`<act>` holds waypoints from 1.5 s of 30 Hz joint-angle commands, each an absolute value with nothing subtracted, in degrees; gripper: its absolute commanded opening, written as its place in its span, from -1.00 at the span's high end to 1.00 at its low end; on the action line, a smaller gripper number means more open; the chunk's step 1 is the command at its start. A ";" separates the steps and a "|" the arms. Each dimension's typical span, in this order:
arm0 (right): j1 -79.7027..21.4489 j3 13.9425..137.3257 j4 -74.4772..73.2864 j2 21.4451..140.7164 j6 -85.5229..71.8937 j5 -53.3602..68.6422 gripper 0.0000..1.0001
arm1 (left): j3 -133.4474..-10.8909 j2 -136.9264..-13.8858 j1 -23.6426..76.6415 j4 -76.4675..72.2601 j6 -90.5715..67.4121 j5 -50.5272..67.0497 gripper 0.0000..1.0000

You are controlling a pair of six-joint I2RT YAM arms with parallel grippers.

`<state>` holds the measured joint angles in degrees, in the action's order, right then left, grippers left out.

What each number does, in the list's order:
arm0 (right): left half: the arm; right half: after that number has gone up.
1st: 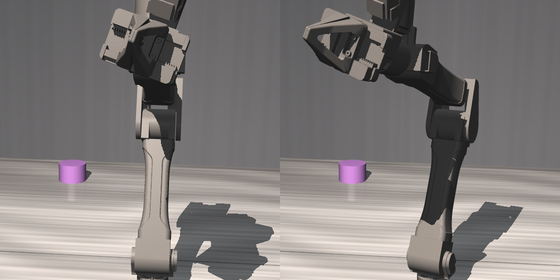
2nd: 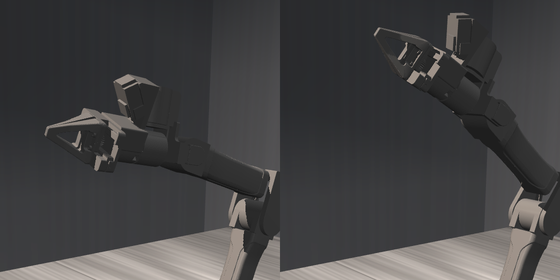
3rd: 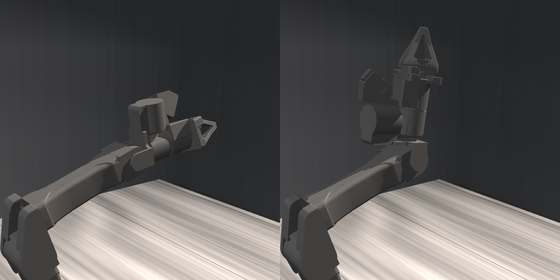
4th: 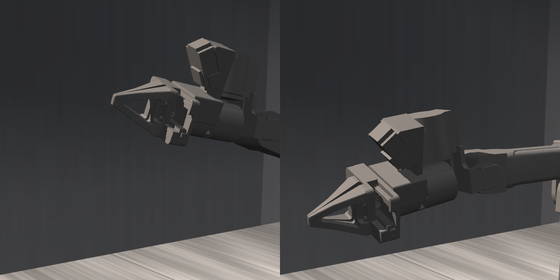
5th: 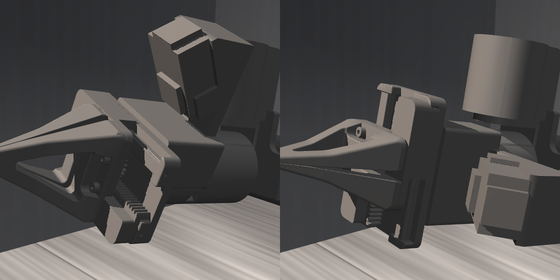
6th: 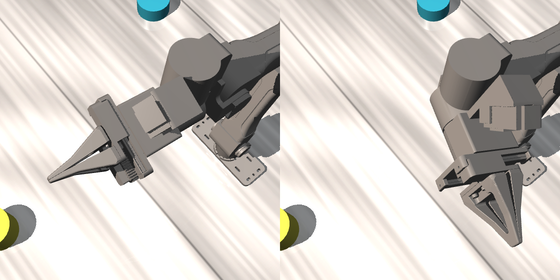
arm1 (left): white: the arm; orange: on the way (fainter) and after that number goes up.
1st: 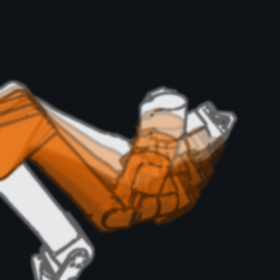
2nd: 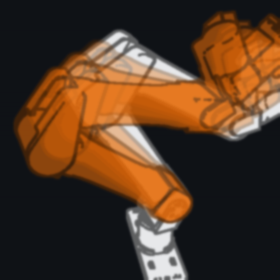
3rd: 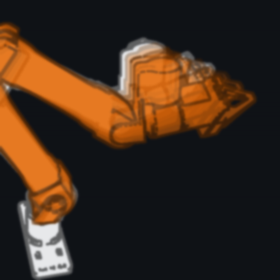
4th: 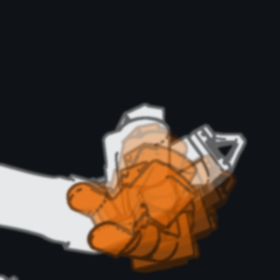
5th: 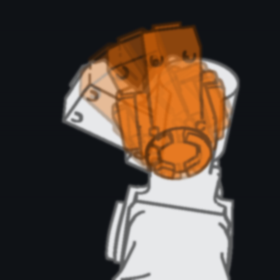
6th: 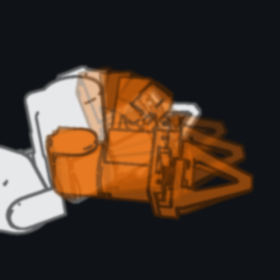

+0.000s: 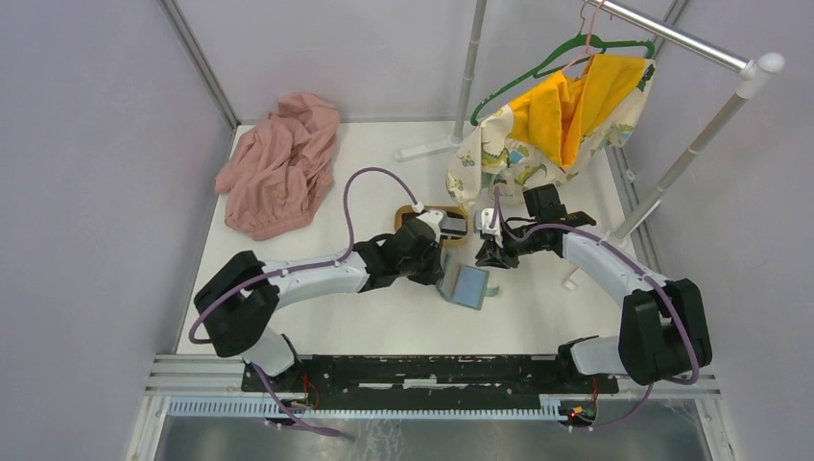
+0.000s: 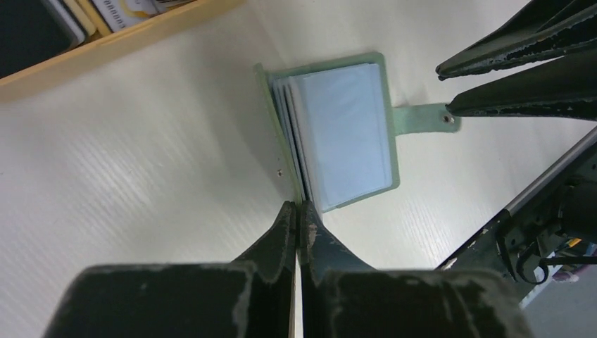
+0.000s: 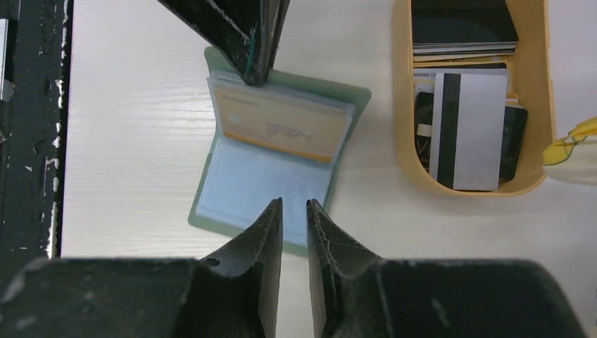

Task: Put the credit cards into the card holder
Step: Close the card holder at the center of the board.

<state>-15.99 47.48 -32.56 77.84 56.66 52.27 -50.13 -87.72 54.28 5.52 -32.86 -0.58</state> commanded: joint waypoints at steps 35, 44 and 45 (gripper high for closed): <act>-27.75 29.21 -28.92 72.48 95.28 40.70 0.71 | -57.92 -88.03 59.16 15.47 -25.46 -7.04 0.96; -29.36 27.25 -21.07 73.04 88.74 35.20 0.71 | -57.94 -91.09 59.24 7.20 -27.91 4.42 0.96; -29.39 27.10 -20.64 73.04 88.54 34.89 0.71 | -57.92 -91.92 59.24 5.67 -28.37 5.75 0.96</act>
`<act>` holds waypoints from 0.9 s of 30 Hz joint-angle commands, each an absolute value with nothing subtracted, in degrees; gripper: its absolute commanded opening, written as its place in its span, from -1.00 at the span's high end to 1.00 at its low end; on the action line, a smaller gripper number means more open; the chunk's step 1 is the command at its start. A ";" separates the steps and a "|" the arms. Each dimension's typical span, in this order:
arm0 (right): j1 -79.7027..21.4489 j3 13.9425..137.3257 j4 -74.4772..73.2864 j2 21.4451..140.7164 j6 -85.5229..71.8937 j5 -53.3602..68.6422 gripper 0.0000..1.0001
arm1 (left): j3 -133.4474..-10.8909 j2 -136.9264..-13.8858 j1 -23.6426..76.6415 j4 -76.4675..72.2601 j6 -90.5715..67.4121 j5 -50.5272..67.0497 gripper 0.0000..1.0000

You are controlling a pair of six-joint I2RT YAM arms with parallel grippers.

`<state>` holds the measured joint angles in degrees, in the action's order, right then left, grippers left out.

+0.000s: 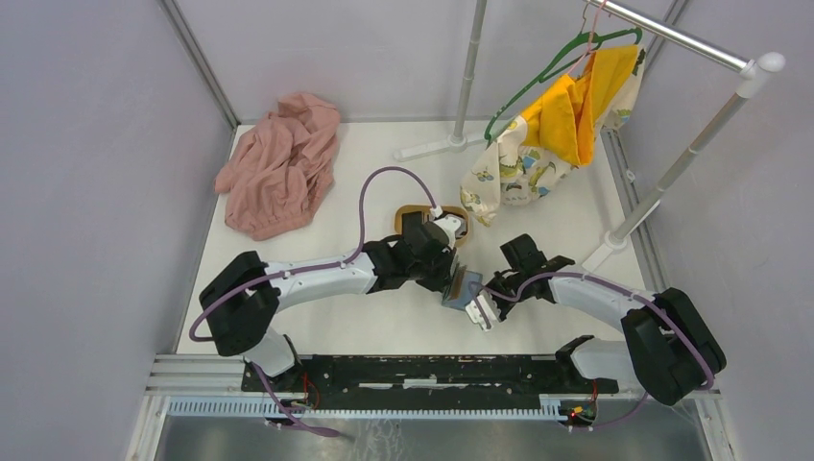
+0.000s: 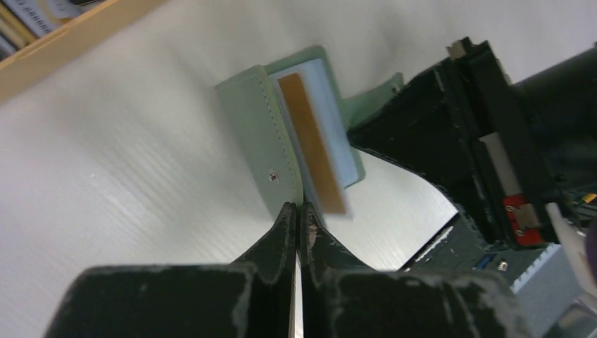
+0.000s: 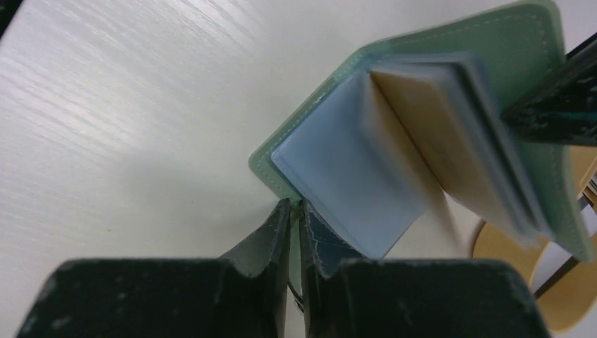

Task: Put the credit cards into the card holder
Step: Close the card holder at the center of the board.

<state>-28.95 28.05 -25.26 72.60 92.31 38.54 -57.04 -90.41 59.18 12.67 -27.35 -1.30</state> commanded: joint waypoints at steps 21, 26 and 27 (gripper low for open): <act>-24.82 33.67 -41.93 67.64 101.65 42.10 0.54 | -54.56 -97.70 55.30 -8.70 -32.99 15.99 -0.04; -20.83 36.12 -45.58 64.66 98.08 46.74 0.43 | -49.89 -90.43 53.87 -13.64 -32.68 16.37 -0.06; -20.31 36.17 -44.10 63.91 95.31 47.58 0.36 | -48.89 -88.82 53.66 -13.74 -31.95 14.83 -0.04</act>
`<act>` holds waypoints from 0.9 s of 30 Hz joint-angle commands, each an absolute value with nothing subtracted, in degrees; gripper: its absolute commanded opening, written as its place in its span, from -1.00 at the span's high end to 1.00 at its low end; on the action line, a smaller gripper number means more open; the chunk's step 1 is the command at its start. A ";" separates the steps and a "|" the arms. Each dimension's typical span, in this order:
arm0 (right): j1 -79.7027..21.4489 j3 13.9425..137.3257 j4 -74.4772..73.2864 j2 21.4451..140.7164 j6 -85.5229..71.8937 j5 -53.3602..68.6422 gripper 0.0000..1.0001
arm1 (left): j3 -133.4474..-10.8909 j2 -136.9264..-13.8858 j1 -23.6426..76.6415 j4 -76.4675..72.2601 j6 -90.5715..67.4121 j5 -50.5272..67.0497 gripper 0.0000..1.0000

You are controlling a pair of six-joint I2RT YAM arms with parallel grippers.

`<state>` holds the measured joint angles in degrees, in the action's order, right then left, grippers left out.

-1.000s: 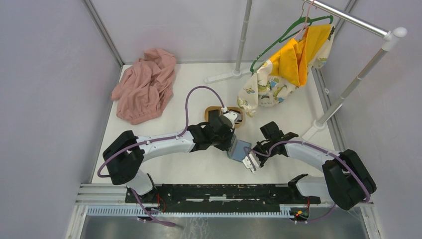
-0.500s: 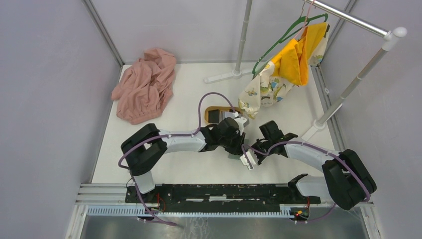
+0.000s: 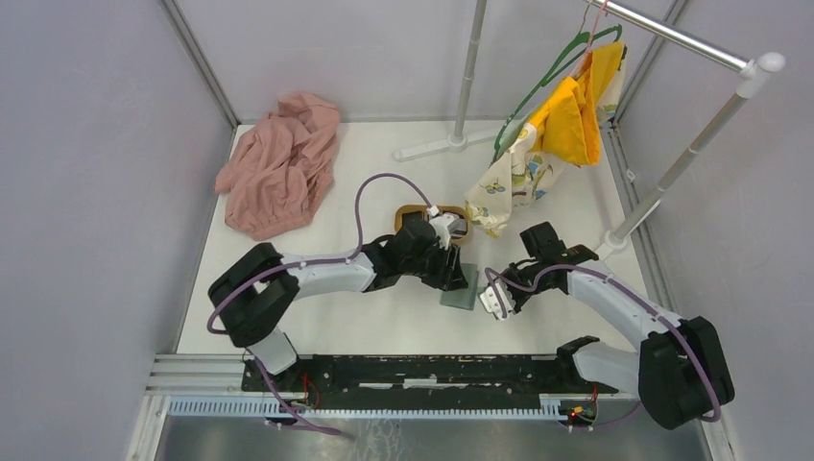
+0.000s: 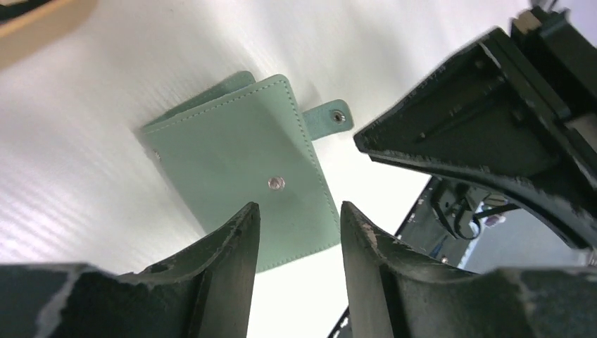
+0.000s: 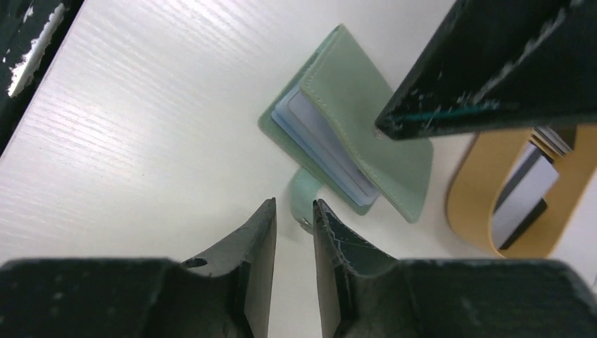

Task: Put the credit cards into the card holder
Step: Close the card holder at the center of the board.

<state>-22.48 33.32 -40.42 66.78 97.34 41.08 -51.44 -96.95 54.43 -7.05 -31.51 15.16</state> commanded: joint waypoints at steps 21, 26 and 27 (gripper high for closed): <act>-15.55 36.09 -29.31 72.27 45.84 39.01 -0.40 | -42.09 -95.69 53.29 -17.93 -36.14 7.43 -0.13; -16.40 36.65 -29.74 75.42 45.34 37.91 -0.28 | -42.33 -97.24 54.25 -17.31 -37.43 6.04 -0.09; -16.82 36.69 -29.05 75.62 44.90 37.59 -0.26 | -42.23 -97.38 54.34 -17.31 -37.67 5.79 -0.09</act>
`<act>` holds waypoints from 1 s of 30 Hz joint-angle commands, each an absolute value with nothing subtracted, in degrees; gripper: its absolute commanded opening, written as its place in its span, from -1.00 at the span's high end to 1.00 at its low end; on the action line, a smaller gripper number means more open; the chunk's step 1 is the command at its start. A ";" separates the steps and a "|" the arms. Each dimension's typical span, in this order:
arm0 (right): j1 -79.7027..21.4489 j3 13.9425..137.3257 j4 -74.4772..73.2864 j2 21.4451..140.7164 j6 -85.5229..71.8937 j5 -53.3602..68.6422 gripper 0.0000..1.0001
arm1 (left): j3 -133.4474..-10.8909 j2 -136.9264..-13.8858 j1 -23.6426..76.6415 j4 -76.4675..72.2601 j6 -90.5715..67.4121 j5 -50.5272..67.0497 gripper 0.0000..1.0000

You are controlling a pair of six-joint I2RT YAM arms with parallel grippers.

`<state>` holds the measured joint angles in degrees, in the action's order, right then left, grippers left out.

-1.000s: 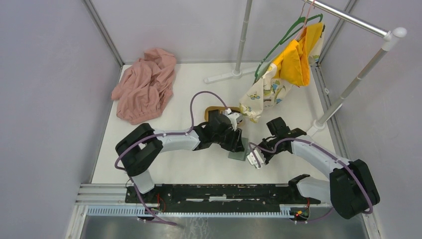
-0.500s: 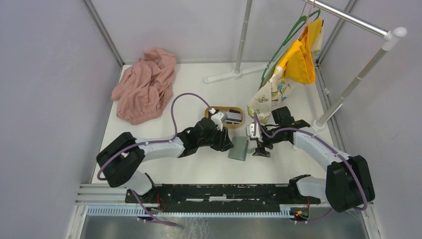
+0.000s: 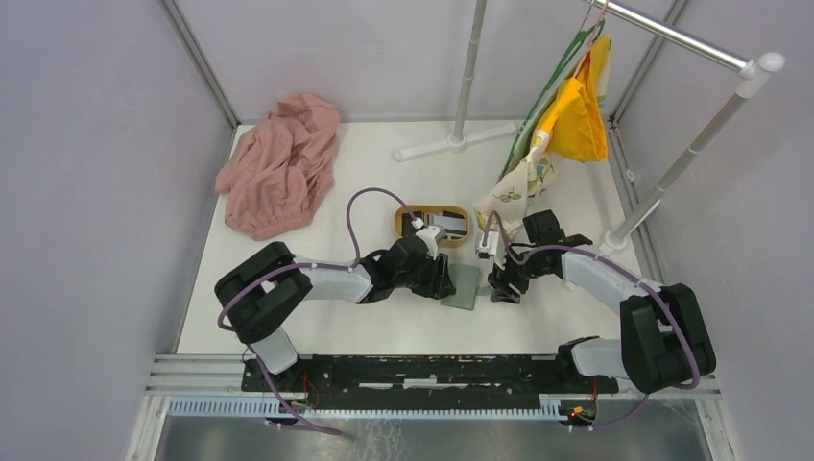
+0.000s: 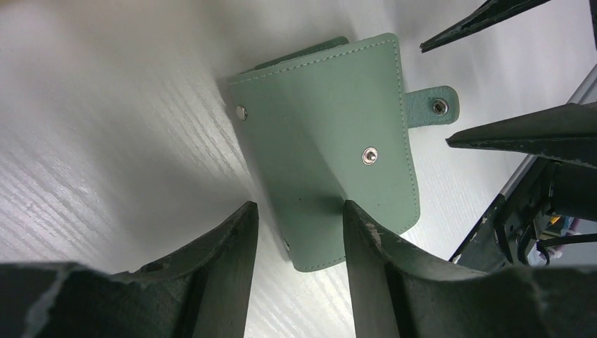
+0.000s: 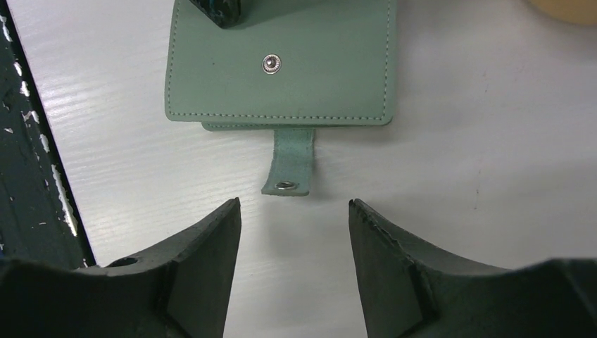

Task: Put the credit cards into the card holder
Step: Close the card holder at the center of the board.

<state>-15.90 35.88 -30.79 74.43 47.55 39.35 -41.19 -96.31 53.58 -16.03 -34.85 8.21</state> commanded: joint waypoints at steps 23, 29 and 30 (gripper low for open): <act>-28.55 55.00 -29.12 92.90 54.31 29.45 0.63 | -37.57 -101.94 58.64 -30.72 -48.15 7.46 0.12; -28.39 52.92 -28.60 87.05 55.77 21.92 0.08 | -34.25 -98.07 58.84 -35.18 -47.08 7.41 0.10; -27.69 51.38 -27.91 84.59 56.13 21.90 -0.02 | -33.41 -96.56 58.73 -35.35 -46.24 7.43 0.10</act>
<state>-28.14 54.24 -27.97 91.92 52.86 25.02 -36.40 -100.31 57.84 -32.14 -48.95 7.03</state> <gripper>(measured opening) 0.433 0.447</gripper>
